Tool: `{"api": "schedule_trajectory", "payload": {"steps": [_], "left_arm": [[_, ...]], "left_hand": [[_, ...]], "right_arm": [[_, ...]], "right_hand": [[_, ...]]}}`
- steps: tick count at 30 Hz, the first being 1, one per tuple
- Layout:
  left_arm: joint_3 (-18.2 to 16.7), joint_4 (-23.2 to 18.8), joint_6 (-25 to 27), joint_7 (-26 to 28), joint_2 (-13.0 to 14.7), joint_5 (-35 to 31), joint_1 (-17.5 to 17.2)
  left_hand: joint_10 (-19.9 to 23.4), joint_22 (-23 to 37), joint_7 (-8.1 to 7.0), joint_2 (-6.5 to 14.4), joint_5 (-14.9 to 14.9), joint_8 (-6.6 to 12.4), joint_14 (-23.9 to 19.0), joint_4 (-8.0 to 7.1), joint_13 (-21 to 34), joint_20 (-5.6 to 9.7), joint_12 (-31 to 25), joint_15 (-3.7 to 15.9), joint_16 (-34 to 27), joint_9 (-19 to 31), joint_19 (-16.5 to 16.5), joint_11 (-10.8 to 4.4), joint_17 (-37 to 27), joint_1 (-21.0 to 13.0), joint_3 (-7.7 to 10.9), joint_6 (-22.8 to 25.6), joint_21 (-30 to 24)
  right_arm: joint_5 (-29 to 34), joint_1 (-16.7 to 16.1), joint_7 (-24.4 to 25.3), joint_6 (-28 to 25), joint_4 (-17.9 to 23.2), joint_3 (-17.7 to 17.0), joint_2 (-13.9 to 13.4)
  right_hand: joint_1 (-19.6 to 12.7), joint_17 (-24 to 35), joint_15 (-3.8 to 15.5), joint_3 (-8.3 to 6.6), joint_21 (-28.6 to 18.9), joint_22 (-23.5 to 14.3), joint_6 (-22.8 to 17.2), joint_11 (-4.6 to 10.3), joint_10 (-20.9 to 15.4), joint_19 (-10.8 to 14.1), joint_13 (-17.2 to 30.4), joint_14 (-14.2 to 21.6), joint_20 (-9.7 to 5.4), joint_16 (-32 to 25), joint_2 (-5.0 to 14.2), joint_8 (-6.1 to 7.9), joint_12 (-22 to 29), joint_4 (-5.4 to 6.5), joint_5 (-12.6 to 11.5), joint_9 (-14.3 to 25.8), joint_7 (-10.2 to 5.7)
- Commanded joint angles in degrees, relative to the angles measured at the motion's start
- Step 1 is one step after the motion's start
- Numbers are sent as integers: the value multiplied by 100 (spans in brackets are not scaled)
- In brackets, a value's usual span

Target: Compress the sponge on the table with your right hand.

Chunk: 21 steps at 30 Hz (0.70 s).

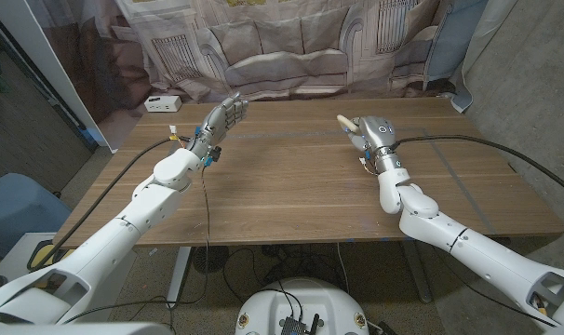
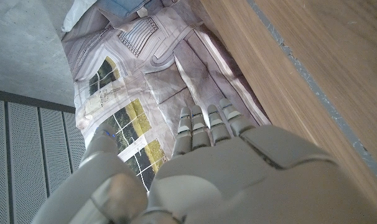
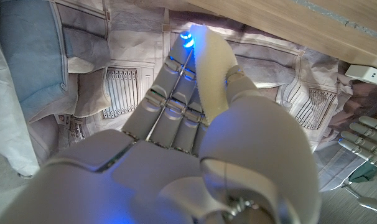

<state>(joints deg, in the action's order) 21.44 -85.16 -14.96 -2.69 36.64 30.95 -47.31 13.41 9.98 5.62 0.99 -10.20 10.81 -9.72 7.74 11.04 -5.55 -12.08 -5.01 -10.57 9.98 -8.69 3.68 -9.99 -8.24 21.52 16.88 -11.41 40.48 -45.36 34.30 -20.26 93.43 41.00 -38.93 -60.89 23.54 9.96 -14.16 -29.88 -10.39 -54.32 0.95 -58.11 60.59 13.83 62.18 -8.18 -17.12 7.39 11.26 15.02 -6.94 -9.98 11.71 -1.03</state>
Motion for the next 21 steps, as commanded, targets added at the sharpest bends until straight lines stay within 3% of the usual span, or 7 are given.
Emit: {"api": "schedule_trajectory", "payload": {"steps": [1, 21], "left_arm": [[8, -29, 13, 13, -1, -26, 20], [-41, -63, -51, 87, -3, -38, -37]], "left_hand": [[16, 24, 9, 29, -28, -9, -65, -4, 28, 34, 6, 11, -7, 25, 1, 5, -19, -37, -8, 27, 12], [28, 24, 9, 29, -28, -9, -64, -3, 28, 38, 1, 10, -7, 25, 2, -2, -19, -39, -9, 27, 12]], "right_arm": [[128, 212, -216, -52, -170, 153, -24], [426, 570, -658, -37, -462, 485, -49]], "right_hand": [[42, 19, 102, 32, -33, -11, -6, 3, -36, -27, 19, -148, -2, 27, 7, 25, -4, 21, 5, 20, 1], [86, 24, 116, 53, -46, -8, 9, 26, -20, -31, 3, -151, 3, 42, 23, 25, -17, 31, 1, 15, 2]]}}
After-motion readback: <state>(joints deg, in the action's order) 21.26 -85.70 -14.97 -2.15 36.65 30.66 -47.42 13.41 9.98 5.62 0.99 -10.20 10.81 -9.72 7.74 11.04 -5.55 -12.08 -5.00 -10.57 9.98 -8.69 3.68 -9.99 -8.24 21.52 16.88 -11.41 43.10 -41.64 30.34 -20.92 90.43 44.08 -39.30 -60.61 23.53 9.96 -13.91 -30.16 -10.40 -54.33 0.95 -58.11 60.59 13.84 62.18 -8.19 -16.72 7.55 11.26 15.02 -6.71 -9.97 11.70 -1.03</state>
